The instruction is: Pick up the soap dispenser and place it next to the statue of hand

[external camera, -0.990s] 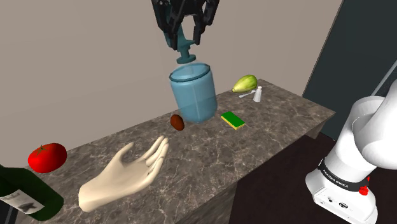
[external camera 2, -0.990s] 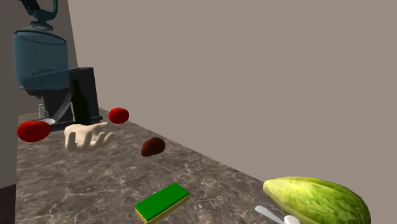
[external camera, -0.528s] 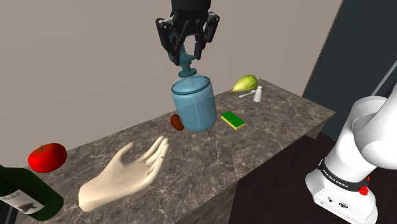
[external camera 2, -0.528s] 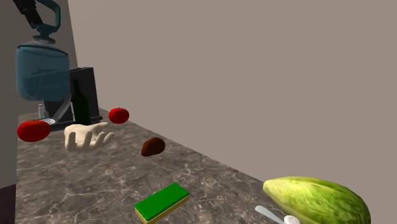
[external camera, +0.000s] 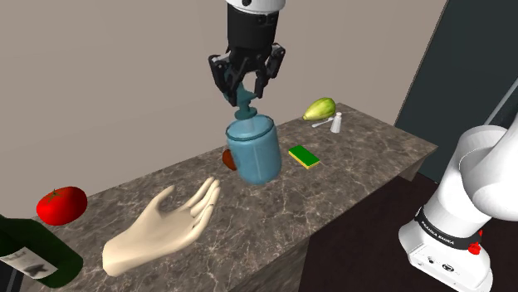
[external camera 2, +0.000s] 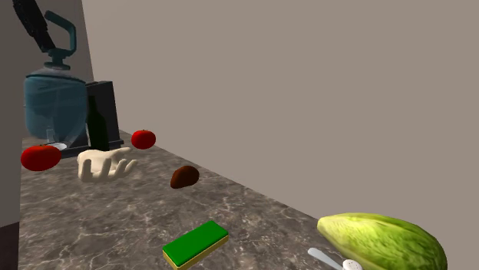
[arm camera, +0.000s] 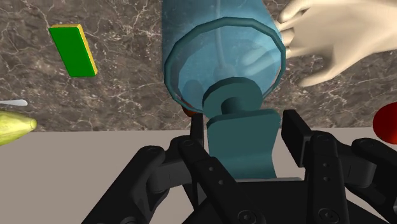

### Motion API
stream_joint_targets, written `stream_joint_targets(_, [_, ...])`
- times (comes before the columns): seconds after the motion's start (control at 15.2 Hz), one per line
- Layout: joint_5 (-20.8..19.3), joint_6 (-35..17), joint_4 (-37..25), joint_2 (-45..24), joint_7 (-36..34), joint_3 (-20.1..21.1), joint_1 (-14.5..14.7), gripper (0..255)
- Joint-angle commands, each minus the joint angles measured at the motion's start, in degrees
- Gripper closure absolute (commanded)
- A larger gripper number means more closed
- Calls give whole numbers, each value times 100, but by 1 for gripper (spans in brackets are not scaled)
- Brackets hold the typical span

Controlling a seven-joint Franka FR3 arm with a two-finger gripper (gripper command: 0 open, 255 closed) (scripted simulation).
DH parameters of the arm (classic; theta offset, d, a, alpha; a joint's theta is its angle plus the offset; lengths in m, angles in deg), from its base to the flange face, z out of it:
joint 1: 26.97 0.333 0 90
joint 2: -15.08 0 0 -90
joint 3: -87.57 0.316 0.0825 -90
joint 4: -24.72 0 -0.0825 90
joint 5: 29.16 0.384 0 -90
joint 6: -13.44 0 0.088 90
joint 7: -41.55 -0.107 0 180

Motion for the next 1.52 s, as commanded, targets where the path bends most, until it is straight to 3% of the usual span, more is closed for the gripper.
stream_joint_targets(0.0, [10, -152, 179, 39, -18, -5, 6, 255])
stream_joint_targets(1.45, [-99, -1802, 1847, 24, -373, 70, 27, 255])
